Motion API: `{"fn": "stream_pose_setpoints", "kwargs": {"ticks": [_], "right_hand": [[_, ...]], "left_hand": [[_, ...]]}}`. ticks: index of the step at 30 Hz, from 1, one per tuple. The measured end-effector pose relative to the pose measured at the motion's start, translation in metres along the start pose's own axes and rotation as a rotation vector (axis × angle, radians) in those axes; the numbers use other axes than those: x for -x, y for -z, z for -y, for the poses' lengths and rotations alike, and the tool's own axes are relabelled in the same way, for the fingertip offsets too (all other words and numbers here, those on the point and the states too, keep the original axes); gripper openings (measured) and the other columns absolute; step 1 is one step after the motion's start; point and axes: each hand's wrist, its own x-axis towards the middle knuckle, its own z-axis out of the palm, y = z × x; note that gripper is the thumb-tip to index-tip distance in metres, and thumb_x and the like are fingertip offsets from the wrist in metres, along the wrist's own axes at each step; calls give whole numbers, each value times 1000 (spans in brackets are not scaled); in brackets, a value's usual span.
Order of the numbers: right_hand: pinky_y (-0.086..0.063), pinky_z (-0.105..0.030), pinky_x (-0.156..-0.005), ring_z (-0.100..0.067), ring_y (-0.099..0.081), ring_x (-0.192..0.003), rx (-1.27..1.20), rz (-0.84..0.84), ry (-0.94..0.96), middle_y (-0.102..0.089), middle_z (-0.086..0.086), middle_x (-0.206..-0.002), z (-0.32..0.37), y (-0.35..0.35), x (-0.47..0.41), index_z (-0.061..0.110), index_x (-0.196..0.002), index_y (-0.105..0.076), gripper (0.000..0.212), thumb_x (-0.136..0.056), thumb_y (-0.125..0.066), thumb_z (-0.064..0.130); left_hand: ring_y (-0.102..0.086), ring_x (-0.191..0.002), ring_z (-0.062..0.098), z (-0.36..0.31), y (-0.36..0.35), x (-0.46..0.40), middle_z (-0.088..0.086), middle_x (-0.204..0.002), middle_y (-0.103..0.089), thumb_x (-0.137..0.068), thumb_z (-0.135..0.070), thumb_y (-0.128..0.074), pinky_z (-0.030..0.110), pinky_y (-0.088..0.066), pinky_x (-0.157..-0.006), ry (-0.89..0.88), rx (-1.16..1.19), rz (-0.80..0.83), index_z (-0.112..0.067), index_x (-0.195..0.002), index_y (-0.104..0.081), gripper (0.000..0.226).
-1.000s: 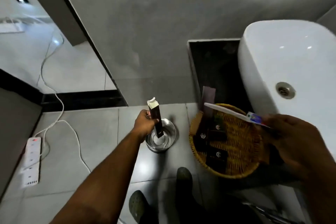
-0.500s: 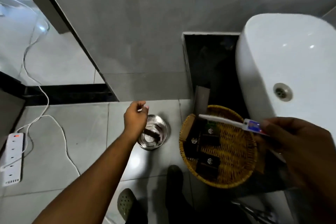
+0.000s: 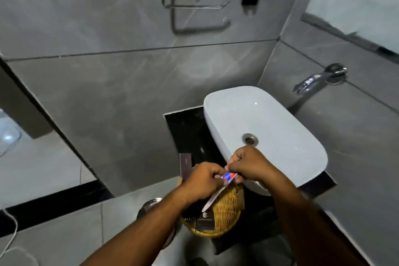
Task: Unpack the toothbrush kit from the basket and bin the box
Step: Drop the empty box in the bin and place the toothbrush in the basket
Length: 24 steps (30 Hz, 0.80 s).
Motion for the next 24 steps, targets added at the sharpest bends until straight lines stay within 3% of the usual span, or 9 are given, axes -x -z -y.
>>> {"fn": "stream_pose_setpoints", "kwargs": {"ticks": [3, 5, 8, 11, 14, 16, 19, 22, 24], "right_hand": [[-54, -20, -42, -16, -66, -47, -57, 31, -63, -72, -27, -82, -9, -3, -5, 0, -71, -67, 8, -78, -66, -3], [-60, -24, -53, -26, -70, -64, -232, 100, -91, -72, -30, -89, -16, -5, -8, 0, -70, -66, 12, -79, -73, 1], [-63, -27, -62, -28, -72, -76, -485, 237, -107, -71, -24, -86, -27, -4, -10, -5, -82, -68, 10, -78, -76, -1], [-61, -25, -64, -24, -75, -80, -563, 291, -107, -73, -19, -87, -40, -3, -12, -6, -93, -68, 15, -79, -71, -10], [-62, -26, -64, -23, -74, -76, -432, 208, -76, -71, -22, -88, -45, -5, -14, 0, -88, -68, 15, -79, -69, -13], [-59, -24, -55, -18, -72, -62, -313, 121, -33, -68, -20, -80, -42, -7, -15, 3, -82, -68, 15, -80, -68, -12], [-53, -27, -50, -14, -63, -47, -90, -81, 89, -66, -16, -72, -36, -7, -23, 4, -90, -67, 8, -83, -67, 0], [-50, -32, -77, -27, -65, -89, 257, -211, 165, -68, -18, -106, -31, -9, -34, 2, -115, -62, 33, -86, -67, 18], [-49, -33, -81, -32, -62, -100, 360, -206, 140, -65, -18, -113, -28, -15, -39, 0, -111, -61, 32, -88, -66, 21]], "left_hand": [[-57, -68, 15, 3, -7, 0, 14, -76, -67, -82, -11, -71, 35, -49, -68, 58, 77, -9, -1, -90, -73, 13], [-63, -61, 14, 10, -10, 1, 8, -71, -68, -85, -7, -68, 31, -51, -62, 145, 250, -11, -2, -89, -70, 7], [-71, -69, 21, 23, -13, 3, 9, -73, -74, -87, -9, -66, 27, -55, -56, 253, 467, -40, -7, -86, -69, 3], [-70, -69, 23, 32, -19, 5, 14, -79, -76, -87, -12, -67, 27, -56, -55, 310, 620, -84, -10, -81, -69, 7], [-73, -60, 15, 39, -24, 6, 4, -72, -77, -88, -14, -65, 22, -52, -44, 405, 610, -140, -13, -80, -69, 9], [-71, -53, 15, 44, -24, 8, 4, -69, -75, -89, -14, -64, 21, -44, -37, 451, 555, -204, -10, -83, -68, 9], [-62, -43, 12, 53, -27, 13, 9, -64, -71, -88, -13, -65, 23, -48, -40, 498, 497, -273, -2, -85, -69, 12], [-55, -35, 11, 54, -37, 16, 3, -48, -66, -88, -8, -65, 23, -49, -40, 560, 532, -288, -2, -78, -67, 12], [-51, -30, 11, 53, -46, 16, 2, -44, -64, -88, -5, -64, 21, -44, -36, 604, 537, -259, -1, -77, -65, 12]]}}
